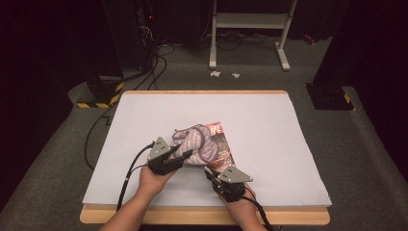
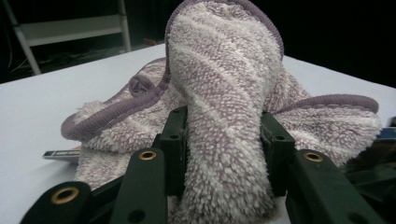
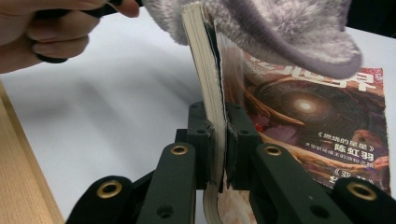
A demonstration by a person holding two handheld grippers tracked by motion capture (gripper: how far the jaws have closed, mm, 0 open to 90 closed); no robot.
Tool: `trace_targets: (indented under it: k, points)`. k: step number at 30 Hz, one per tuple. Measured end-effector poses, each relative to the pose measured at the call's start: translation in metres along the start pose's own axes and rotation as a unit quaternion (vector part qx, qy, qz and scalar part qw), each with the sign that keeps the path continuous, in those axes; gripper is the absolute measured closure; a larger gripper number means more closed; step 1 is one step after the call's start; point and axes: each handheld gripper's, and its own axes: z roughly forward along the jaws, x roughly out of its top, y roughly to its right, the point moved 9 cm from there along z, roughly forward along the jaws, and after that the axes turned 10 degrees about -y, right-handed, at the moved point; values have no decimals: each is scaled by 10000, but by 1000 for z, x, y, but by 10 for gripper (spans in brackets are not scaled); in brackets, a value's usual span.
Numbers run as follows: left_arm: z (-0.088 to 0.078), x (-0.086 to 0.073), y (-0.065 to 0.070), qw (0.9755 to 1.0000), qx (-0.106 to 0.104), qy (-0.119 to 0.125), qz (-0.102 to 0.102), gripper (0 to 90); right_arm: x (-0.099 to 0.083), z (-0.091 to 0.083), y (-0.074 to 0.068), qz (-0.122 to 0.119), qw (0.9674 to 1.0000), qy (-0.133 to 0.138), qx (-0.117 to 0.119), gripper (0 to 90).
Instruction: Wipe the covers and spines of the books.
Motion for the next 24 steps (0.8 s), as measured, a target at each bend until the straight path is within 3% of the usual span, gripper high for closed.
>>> trace_targets:
  k: [6, 9, 14, 17, 24]
  points:
    - [-6, 4, 17, 9998, -130, 83, 157, 604, 0, 0, 0, 1, 10000, 12, -5, 831]
    - [-5, 4, 16, 9996, -41, 65, 271, 604, 0, 0, 0, 12, 10000, 1, 2, 831]
    - [0, 2, 4, 9999, -143, 12, 42, 605, 0, 1, 0, 21, 10000, -14, 9, 831]
    - [4, 1, -3, 10000, -69, -20, 65, 606, 0, 1, 0, 20, 10000, -14, 12, 831]
    - [13, -3, -25, 9997, 136, -160, -96, 609, 0, 2, 0, 34, 10000, -33, 13, 830]
